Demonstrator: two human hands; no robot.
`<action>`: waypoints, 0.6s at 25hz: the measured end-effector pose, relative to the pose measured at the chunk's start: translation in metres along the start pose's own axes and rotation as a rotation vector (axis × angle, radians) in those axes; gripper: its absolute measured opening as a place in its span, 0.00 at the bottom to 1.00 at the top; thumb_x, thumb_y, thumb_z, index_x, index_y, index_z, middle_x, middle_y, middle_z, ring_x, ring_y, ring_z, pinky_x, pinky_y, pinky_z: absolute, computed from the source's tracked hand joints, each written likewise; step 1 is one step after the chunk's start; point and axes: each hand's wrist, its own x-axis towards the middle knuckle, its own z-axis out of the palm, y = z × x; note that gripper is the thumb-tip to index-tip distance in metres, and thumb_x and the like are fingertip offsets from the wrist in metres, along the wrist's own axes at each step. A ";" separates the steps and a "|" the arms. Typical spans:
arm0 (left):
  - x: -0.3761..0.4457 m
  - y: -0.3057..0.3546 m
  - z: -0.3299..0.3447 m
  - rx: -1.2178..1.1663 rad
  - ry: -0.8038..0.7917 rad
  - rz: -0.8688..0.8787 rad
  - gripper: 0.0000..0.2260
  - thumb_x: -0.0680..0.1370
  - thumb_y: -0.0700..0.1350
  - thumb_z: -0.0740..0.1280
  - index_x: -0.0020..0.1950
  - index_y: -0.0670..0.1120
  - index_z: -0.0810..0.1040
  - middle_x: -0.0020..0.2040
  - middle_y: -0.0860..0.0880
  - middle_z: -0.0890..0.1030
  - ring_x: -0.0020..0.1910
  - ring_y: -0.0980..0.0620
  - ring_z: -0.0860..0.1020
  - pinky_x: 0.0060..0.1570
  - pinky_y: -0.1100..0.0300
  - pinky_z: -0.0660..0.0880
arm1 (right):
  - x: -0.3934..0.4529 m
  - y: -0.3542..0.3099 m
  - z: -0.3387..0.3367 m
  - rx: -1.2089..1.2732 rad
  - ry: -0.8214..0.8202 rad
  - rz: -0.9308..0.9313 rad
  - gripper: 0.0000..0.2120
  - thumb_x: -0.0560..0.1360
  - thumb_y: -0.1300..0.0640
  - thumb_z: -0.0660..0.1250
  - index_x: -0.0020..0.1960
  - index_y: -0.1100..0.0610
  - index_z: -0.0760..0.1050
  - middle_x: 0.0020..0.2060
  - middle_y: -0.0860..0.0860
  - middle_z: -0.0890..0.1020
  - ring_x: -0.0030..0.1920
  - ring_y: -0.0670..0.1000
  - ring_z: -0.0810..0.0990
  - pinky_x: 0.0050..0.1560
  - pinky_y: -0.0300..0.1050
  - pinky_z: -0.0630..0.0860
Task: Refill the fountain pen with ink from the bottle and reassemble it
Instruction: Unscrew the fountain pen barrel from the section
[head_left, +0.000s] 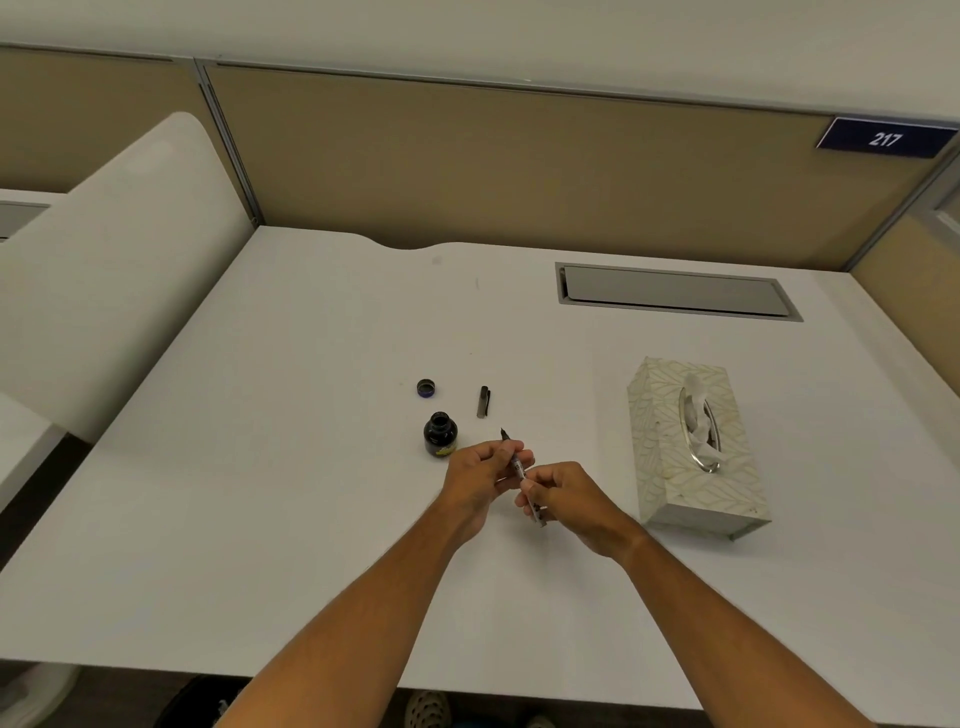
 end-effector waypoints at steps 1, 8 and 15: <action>0.000 0.000 0.001 0.013 0.018 0.001 0.07 0.79 0.40 0.64 0.49 0.40 0.81 0.44 0.43 0.84 0.45 0.49 0.83 0.46 0.58 0.80 | 0.001 0.000 0.001 -0.008 0.005 0.017 0.09 0.80 0.61 0.63 0.47 0.63 0.81 0.42 0.58 0.84 0.39 0.50 0.80 0.39 0.41 0.77; 0.000 -0.005 0.007 0.028 0.127 0.061 0.06 0.78 0.38 0.65 0.49 0.38 0.81 0.41 0.42 0.84 0.42 0.49 0.84 0.45 0.59 0.81 | 0.006 -0.006 0.010 -0.180 0.199 0.040 0.07 0.75 0.61 0.69 0.43 0.63 0.84 0.37 0.57 0.85 0.34 0.49 0.83 0.33 0.38 0.77; 0.000 -0.008 0.009 0.004 0.185 0.077 0.05 0.78 0.38 0.66 0.46 0.41 0.82 0.40 0.43 0.85 0.41 0.49 0.84 0.42 0.60 0.81 | 0.010 -0.006 0.017 -0.474 0.333 -0.031 0.08 0.73 0.59 0.71 0.39 0.62 0.84 0.30 0.56 0.82 0.31 0.52 0.78 0.40 0.50 0.81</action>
